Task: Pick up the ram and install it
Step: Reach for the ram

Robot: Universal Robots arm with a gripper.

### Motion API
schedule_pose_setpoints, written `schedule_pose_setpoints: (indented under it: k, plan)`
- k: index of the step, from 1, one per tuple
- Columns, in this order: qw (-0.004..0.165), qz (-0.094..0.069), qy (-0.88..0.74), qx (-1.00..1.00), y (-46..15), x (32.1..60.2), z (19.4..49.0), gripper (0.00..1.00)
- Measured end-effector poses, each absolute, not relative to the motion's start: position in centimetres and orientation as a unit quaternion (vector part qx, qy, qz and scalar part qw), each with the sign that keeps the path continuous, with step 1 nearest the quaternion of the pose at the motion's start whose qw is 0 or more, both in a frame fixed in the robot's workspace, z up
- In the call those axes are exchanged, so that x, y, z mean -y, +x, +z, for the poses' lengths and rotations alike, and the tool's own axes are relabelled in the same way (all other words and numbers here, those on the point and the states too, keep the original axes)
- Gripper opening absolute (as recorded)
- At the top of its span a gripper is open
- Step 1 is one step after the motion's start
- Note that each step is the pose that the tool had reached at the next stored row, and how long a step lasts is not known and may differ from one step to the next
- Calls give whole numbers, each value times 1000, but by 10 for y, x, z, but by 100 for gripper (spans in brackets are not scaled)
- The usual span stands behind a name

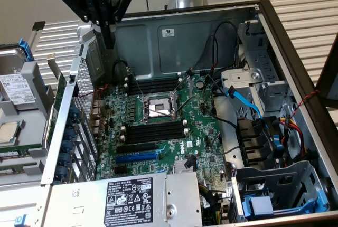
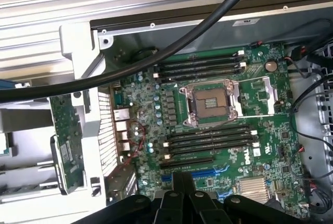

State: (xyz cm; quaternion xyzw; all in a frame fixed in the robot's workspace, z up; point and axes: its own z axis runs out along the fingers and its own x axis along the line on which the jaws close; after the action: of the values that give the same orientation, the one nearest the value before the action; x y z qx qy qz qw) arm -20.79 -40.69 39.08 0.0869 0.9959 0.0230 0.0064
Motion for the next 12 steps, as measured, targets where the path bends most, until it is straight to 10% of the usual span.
schedule_pose_setpoints:
  k: [12]
  plan:
    - [5,23,87,-996,-247,412,390,11]
